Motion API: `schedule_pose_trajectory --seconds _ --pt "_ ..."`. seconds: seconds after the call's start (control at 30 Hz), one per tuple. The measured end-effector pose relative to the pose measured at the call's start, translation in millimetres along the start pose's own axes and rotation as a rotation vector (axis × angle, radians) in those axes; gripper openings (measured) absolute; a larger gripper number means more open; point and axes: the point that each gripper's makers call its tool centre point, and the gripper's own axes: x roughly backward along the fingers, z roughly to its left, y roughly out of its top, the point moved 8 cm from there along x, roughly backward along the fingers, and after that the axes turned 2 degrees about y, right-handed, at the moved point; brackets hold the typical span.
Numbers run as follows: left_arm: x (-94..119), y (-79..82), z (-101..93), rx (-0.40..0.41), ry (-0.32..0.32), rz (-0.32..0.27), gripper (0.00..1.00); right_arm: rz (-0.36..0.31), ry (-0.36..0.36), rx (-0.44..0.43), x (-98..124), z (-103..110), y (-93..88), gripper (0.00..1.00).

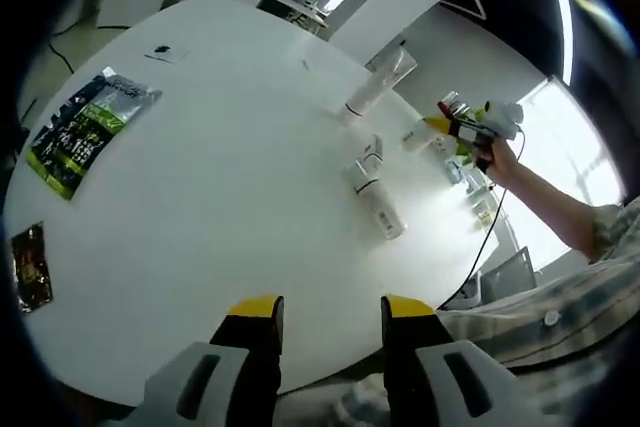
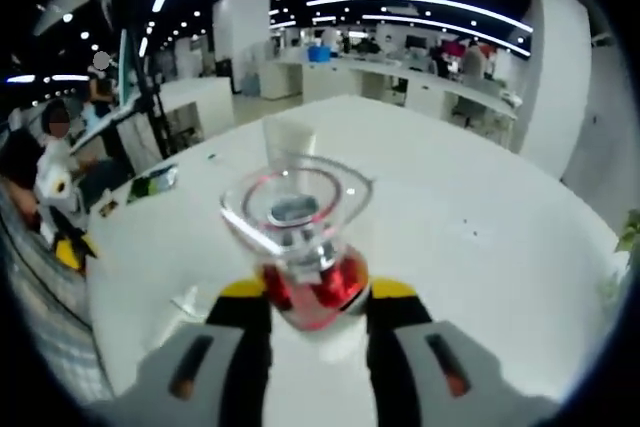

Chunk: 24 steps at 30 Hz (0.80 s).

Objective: Arrange the skincare products in the storage area until every visible bottle or jar stands upright without overlapping.

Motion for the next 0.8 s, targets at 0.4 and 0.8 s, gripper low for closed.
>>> schedule_pose_trajectory --seconds 0.4,0.8 --pt "-3 4.0 -4.6 0.004 0.01 -0.011 0.4 0.009 0.013 0.016 -11 -3 1.9 0.33" --pt "-2 -3.8 -2.5 0.036 0.026 -0.004 0.4 0.025 0.019 0.025 -19 -5 -1.7 0.33"
